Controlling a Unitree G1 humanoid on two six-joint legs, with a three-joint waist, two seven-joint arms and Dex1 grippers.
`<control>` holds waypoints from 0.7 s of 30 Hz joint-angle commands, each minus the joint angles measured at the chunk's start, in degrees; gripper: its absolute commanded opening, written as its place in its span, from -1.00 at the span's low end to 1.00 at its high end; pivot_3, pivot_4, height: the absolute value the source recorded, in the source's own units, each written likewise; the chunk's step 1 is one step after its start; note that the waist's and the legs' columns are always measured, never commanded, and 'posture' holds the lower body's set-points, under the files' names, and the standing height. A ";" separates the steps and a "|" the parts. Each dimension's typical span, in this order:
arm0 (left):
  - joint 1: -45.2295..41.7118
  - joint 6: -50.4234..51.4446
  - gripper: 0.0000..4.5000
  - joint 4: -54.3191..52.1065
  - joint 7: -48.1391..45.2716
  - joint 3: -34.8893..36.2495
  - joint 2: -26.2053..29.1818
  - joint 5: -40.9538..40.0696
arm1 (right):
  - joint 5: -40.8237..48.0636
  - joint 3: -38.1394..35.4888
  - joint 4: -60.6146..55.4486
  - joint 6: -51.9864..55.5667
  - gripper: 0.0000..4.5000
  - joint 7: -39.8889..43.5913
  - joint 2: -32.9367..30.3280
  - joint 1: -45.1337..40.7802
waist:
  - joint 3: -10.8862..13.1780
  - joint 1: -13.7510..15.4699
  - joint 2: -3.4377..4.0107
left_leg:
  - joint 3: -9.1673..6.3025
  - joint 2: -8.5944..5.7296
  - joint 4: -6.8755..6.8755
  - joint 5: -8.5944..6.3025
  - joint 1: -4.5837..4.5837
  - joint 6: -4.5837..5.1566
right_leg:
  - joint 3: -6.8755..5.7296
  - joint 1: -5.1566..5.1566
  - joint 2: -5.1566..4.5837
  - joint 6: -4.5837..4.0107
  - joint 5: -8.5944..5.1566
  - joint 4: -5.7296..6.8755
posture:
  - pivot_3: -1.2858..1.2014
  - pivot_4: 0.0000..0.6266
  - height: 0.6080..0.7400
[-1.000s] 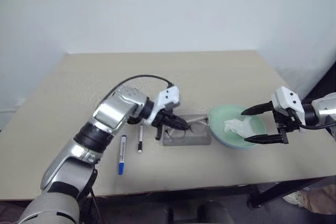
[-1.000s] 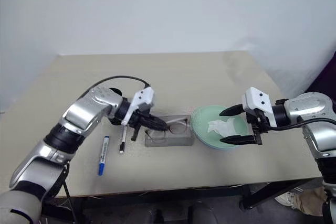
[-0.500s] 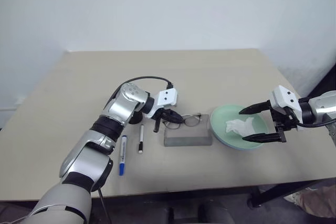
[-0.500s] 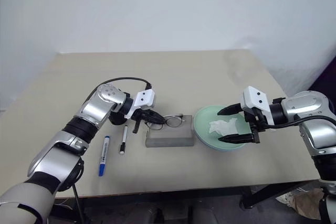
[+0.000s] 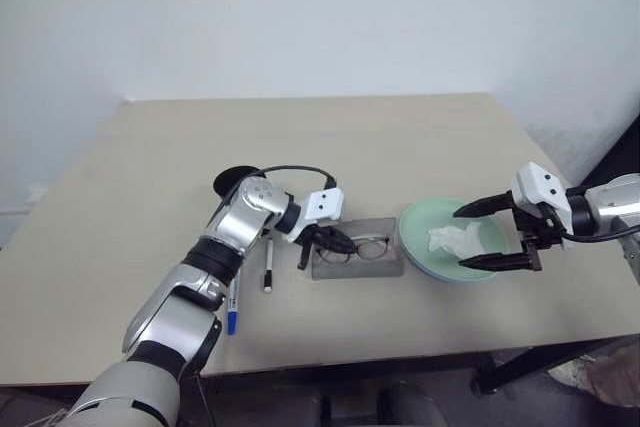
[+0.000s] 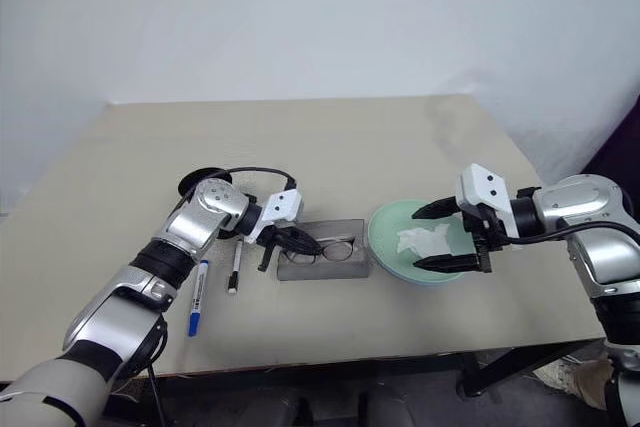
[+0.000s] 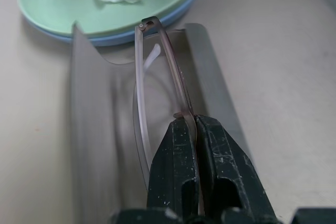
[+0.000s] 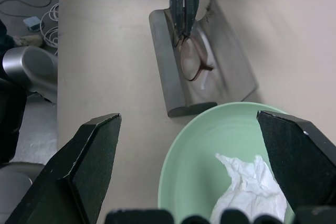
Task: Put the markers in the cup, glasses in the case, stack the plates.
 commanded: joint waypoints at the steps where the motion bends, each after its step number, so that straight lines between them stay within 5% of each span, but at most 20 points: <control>1: -0.46 3.41 -0.99 -2.73 -2.99 0.69 -0.17 -1.10 | 0.38 -0.99 -1.29 -0.36 1.00 -0.34 -0.02 -1.01 | 0.00 -0.01 0.00 | 0.06 0.00 0.06 -0.04 0.00 0.07 | 0.05 0.00 -0.01 0.05 0.03 -0.02 | 0.03 -1.00 0.98; 5: -0.56 4.75 -0.99 -3.23 -3.91 0.72 -0.17 -0.86 | 0.28 -1.01 -1.34 -0.55 1.00 -0.53 0.10 -0.80 | 0.00 -0.02 0.00 | 0.18 0.00 0.18 -0.12 -0.02 0.20 | 0.12 0.02 -0.03 0.15 0.08 -0.08 | 0.03 -1.00 0.98; 9: -0.85 3.89 -0.58 -2.75 -3.22 0.67 -0.34 0.12 | 0.36 -1.02 -1.30 -0.58 1.00 -0.62 0.15 -0.78 | 0.00 -0.01 0.00 | 0.20 0.01 0.19 -0.13 -0.02 0.22 | 0.14 0.00 -0.04 0.17 0.10 -0.08 | 0.03 -1.00 0.98; 21: -3.43 2.05 -0.58 -2.92 -0.90 3.22 -0.78 0.13 | 0.32 -1.02 -1.44 -0.69 1.00 -0.71 0.22 -0.59 | 0.00 -0.01 0.00 | 0.21 0.01 0.19 -0.13 -0.02 0.22 | 0.15 0.01 -0.04 0.19 0.11 -0.08 | 0.03 -1.00 0.98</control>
